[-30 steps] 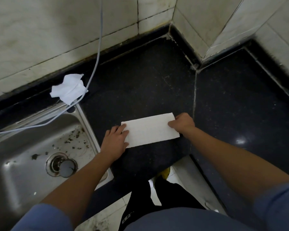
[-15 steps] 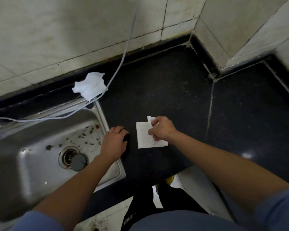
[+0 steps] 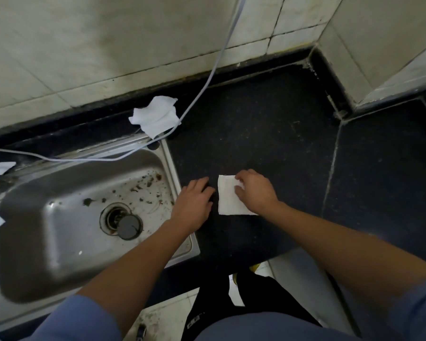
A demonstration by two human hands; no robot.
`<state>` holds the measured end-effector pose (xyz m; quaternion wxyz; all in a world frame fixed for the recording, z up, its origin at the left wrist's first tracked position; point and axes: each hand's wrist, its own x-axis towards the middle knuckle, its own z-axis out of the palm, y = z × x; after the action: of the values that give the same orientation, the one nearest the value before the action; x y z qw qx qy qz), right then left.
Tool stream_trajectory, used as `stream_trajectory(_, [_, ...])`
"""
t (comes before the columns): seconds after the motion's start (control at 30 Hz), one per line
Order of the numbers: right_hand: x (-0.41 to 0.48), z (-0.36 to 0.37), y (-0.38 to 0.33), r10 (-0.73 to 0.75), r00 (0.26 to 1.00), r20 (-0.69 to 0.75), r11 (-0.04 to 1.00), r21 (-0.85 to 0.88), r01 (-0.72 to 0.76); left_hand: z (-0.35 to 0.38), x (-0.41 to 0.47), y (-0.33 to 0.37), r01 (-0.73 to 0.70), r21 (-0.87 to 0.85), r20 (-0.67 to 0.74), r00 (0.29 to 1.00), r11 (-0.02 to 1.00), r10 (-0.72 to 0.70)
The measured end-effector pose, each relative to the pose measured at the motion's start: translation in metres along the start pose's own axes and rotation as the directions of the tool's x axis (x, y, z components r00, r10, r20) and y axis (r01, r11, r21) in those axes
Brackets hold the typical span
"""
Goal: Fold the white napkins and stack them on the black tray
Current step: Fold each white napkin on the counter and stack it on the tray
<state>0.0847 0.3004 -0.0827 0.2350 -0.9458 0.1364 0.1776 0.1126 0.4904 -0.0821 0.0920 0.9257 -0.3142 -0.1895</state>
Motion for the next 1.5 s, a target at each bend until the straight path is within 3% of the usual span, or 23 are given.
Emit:
stream_trajectory(0.03, [-0.003, -0.004, 0.01, -0.092, 0.996, -0.01, 0.989, -0.117, 0.091, 0.001, 0.004, 0.007, -0.043, 0.025, 0.024, 0.999, 0.999, 0.042])
stream_trajectory(0.1, [-0.01, -0.005, 0.029, -0.169, 0.98, 0.102, 0.931, -0.311, 0.193, 0.007, 0.012, 0.017, -0.099, 0.088, 0.11, 0.99, 0.991, 0.089])
stream_trajectory(0.2, [-0.019, -0.002, 0.052, -0.099, 0.971, 0.219, 0.867, -0.46, 0.193, 0.014, 0.019, 0.021, -0.103, 0.174, 0.233, 0.971, 0.979, 0.061])
stream_trajectory(0.3, [-0.033, 0.001, 0.06, -0.208, 0.969, 0.131, 0.84, -0.483, 0.246, 0.02, 0.019, 0.017, -0.096, 0.176, 0.244, 0.968, 0.98, 0.051])
stream_trajectory(0.43, [-0.065, 0.028, 0.079, -0.485, 0.869, 0.095, 0.76, -0.446, 0.473, 0.021, 0.019, 0.014, -0.112, 0.176, 0.237, 0.969, 0.978, 0.068])
stream_trajectory(0.63, [-0.096, 0.041, 0.101, -0.5, 0.861, 0.088, 0.742, -0.469, 0.479, 0.021, 0.019, 0.014, -0.129, 0.163, 0.234, 0.968, 0.978, 0.089])
stream_trajectory(0.73, [-0.08, 0.031, 0.09, -0.527, 0.85, -0.02, 0.767, -0.443, 0.464, 0.019, 0.014, 0.013, -0.12, 0.135, 0.197, 0.976, 0.983, 0.093])
stream_trajectory(0.87, [-0.028, -0.003, 0.051, -0.404, 0.908, -0.114, 0.877, -0.329, 0.349, 0.011, 0.002, 0.006, -0.051, 0.08, 0.083, 0.996, 0.995, 0.044])
stream_trajectory(0.97, [0.006, -0.018, 0.024, -0.181, 0.983, 0.03, 0.934, -0.309, 0.181, 0.006, -0.009, -0.005, -0.015, 0.055, 0.031, 0.999, 0.998, 0.013])
stream_trajectory(1.07, [0.027, -0.017, 0.01, -0.047, 0.981, 0.188, 0.933, -0.341, 0.11, 0.005, -0.022, -0.019, -0.001, 0.019, -0.011, 1.0, 1.0, 0.001])
stream_trajectory(1.17, [0.034, -0.009, 0.005, 0.055, 0.956, 0.288, 0.965, -0.261, 0.023, 0.005, -0.032, -0.033, 0.02, 0.008, -0.027, 0.999, 1.0, -0.019])
stream_trajectory(1.33, [0.01, -0.013, 0.013, 0.055, 0.967, 0.247, 0.998, -0.005, -0.055, -0.004, -0.025, -0.044, 0.002, 0.035, -0.035, 0.999, 0.999, -0.001])
stream_trajectory(1.5, [-0.05, -0.041, 0.035, 0.01, 0.998, 0.068, 0.997, 0.073, -0.015, -0.027, 0.01, -0.015, -0.109, 0.098, -0.004, 0.994, 0.989, 0.11])
